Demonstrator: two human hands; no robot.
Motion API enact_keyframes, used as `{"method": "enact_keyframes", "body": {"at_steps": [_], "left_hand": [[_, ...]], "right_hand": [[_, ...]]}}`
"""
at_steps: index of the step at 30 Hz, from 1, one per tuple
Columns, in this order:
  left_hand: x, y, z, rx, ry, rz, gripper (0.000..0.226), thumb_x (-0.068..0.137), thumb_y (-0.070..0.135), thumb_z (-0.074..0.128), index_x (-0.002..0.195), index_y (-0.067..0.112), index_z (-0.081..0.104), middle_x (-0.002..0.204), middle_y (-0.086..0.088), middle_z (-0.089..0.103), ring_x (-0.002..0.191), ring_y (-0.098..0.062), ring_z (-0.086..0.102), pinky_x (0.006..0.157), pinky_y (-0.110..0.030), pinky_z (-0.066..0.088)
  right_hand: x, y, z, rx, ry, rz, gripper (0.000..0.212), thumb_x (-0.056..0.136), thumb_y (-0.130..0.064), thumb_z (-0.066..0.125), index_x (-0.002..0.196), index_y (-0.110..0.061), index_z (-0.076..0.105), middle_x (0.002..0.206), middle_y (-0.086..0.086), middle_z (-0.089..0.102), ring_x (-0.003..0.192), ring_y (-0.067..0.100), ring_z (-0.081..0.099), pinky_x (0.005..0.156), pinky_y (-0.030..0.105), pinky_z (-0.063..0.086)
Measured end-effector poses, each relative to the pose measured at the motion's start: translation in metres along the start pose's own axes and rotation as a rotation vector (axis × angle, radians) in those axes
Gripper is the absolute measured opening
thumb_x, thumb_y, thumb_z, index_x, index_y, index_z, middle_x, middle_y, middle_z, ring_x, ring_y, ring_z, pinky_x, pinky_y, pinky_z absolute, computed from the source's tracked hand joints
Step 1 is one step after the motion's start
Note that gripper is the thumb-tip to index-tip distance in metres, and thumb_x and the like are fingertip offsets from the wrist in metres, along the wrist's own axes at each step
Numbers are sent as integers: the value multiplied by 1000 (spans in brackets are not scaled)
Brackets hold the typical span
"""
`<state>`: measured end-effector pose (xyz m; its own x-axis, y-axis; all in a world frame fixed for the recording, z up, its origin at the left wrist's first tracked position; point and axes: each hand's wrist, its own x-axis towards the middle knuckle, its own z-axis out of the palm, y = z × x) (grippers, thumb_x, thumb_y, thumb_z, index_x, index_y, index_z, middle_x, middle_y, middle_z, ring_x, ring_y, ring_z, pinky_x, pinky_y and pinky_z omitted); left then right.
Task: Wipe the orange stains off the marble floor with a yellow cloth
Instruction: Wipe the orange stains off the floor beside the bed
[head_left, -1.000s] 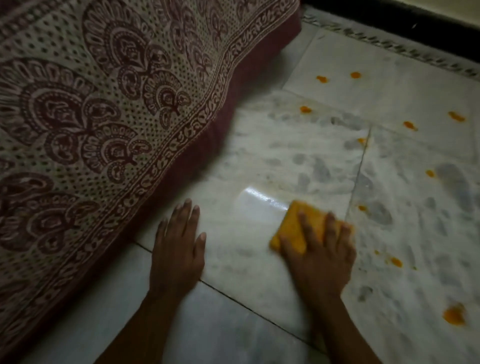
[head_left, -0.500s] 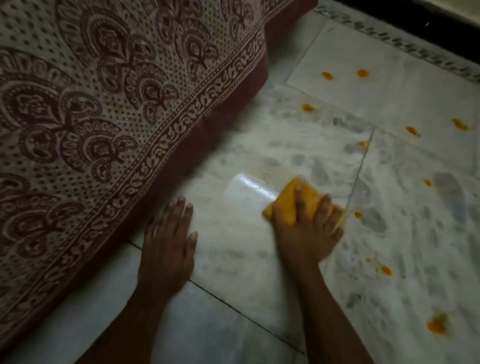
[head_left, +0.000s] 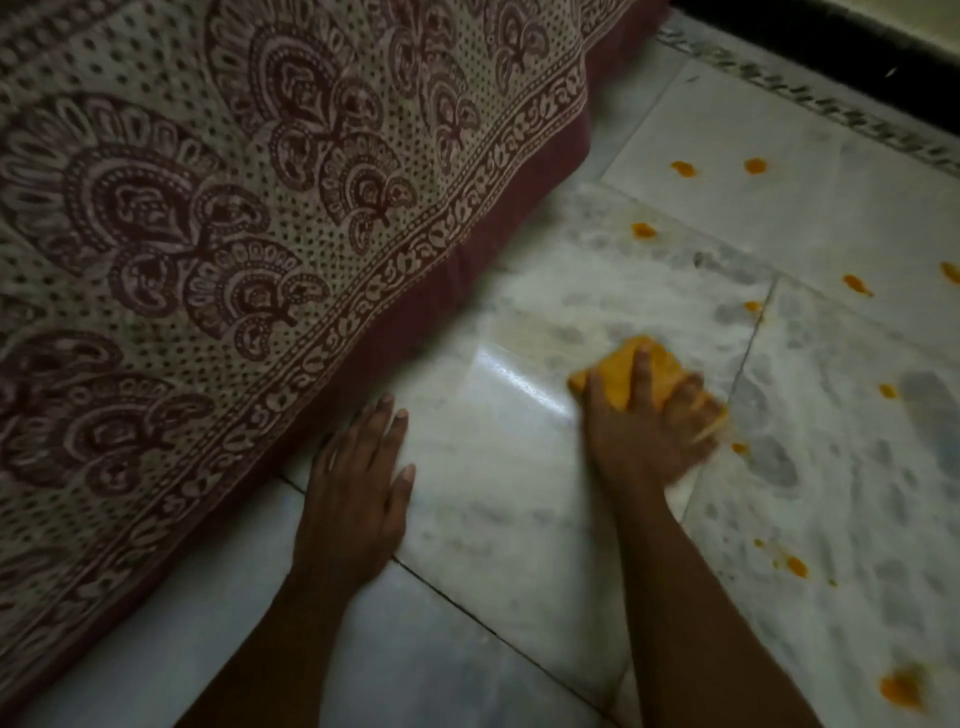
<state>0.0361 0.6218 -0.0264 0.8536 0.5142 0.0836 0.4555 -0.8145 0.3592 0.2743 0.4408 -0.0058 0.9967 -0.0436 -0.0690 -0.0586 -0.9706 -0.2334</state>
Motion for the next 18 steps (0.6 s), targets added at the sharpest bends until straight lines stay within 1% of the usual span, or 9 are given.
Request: {"method": "enact_keyframes", "body": {"at_steps": [2,4,7,8,10,12,14,16,18], "left_hand": [[0,0,1,13,9,10,60,103,39,38,161,22,32,171,4,24,157,-16,24,122,-43,24],[0,-1,2,21,15,7,60,103,39,38,160,21,33,171,3,25,156,-17,26,121,-43,26],[-1,4,-2,71,-12,31,59,104,38,37,159,18,36,170,1,28,155,-16,28,120,-48,31],[0,6,-3,106,-37,42,58,104,38,35,159,17,37,170,1,27,155,-15,28,120,-52,32],[-3,11,-6,150,-94,148,59,105,39,31,157,14,40,170,-2,25,156,-15,26,120,-56,31],[3,20,0,122,-118,257,60,105,42,31,157,13,41,171,-3,24,157,-16,23,125,-48,23],[32,34,6,82,-125,367,61,105,44,29,156,13,42,170,-3,26,157,-18,24,126,-43,20],[68,58,23,44,-109,341,65,103,46,27,156,11,42,168,-6,29,156,-22,27,126,-45,24],[104,70,33,5,-84,223,68,101,46,24,156,11,41,168,-7,29,156,-24,28,124,-50,25]], "right_hand": [[24,-44,9,21,-97,-30,81,84,-89,28,158,-59,11,175,5,-3,159,40,-9,123,64,-5],[10,-57,18,-23,-141,-253,80,84,-88,30,157,-61,12,175,3,-4,160,37,-10,124,62,-5],[-55,14,6,1,-104,-580,77,84,-86,38,155,-61,23,175,4,10,161,34,8,124,57,13],[-70,49,-4,32,-63,-575,78,82,-87,39,154,-60,26,174,6,15,160,34,15,122,57,18],[-79,107,-27,-37,-90,-376,81,80,-91,37,155,-62,21,174,7,13,160,35,13,123,58,18],[-48,107,-38,-59,-144,-141,88,77,-98,27,156,-63,11,175,6,2,160,35,2,126,58,8],[-7,67,-39,11,-132,-10,93,75,-97,21,158,-60,7,175,8,-5,159,39,-7,126,61,-2],[24,24,-28,-14,-171,-31,86,84,-92,26,159,-55,5,174,10,-8,158,41,-12,125,64,-6],[20,5,-8,-30,-150,-259,79,88,-86,33,158,-56,13,175,9,-2,159,40,-8,126,63,-2]]}}
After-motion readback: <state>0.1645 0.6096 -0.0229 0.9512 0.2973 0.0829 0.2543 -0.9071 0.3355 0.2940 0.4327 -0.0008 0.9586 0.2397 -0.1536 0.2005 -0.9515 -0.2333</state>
